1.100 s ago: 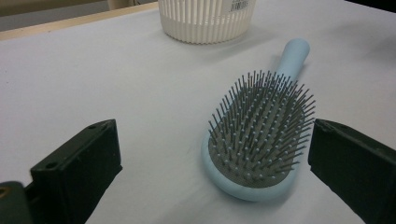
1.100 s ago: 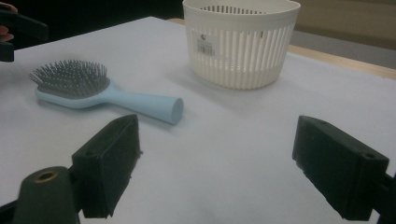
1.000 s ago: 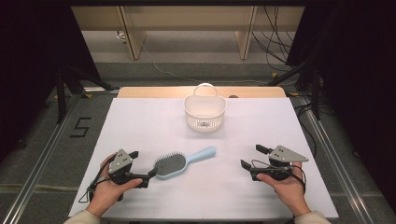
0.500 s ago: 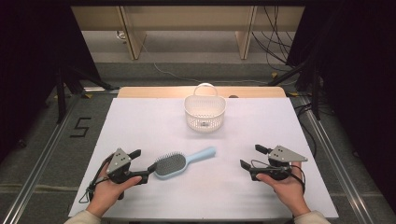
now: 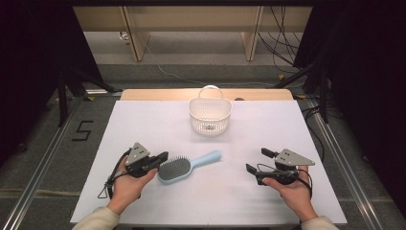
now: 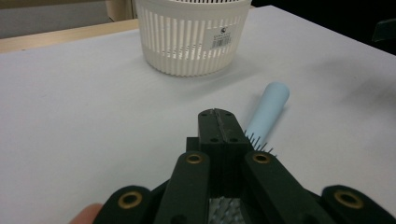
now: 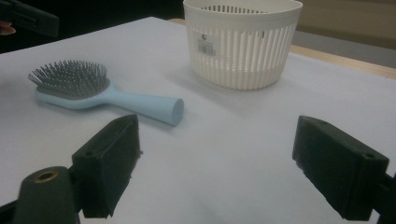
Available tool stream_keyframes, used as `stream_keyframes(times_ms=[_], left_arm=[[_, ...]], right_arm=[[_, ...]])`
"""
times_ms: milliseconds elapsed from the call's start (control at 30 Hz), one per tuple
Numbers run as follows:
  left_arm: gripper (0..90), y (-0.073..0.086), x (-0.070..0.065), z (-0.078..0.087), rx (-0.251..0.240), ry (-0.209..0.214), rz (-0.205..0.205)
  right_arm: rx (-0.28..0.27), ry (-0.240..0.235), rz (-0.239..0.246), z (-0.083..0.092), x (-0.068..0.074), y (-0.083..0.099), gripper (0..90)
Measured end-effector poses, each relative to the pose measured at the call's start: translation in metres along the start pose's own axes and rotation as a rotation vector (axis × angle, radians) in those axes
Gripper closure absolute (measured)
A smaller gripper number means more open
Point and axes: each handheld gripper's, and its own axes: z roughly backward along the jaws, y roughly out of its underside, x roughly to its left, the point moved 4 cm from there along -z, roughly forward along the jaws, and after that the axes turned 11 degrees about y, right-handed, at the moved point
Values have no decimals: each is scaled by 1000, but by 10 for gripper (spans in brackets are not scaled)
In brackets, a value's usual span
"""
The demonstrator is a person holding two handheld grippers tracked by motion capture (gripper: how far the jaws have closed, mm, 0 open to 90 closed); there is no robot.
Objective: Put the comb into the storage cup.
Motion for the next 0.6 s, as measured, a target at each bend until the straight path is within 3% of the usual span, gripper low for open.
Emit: stream_keyframes(times_ms=[167, 300, 367, 400, 433, 467, 600], left_arm=[[898, -13, -7, -27, 56, 14, 16], [899, -21, -12, -67, 166, 12, 42], [899, -21, -13, -75, 190, 9, 50], [899, -23, -13, -88, 241, -3, 75], [899, -23, -13, -88, 241, -3, 75], [899, -26, -14, -100, 282, -12, 86], [899, -30, -14, -115, 333, -38, 84]], right_arm=[[2, 3, -10, 0, -2, 1, 161], [0, 9, -15, 0, -4, 2, 161], [0, 6, -16, 0, -5, 2, 161], [0, 6, -15, 0, -4, 2, 161], [0, 4, -13, 0, -4, 2, 161], [1, 2, -14, 0, -4, 2, 161], [-1, -3, -9, 0, -3, 1, 161]])
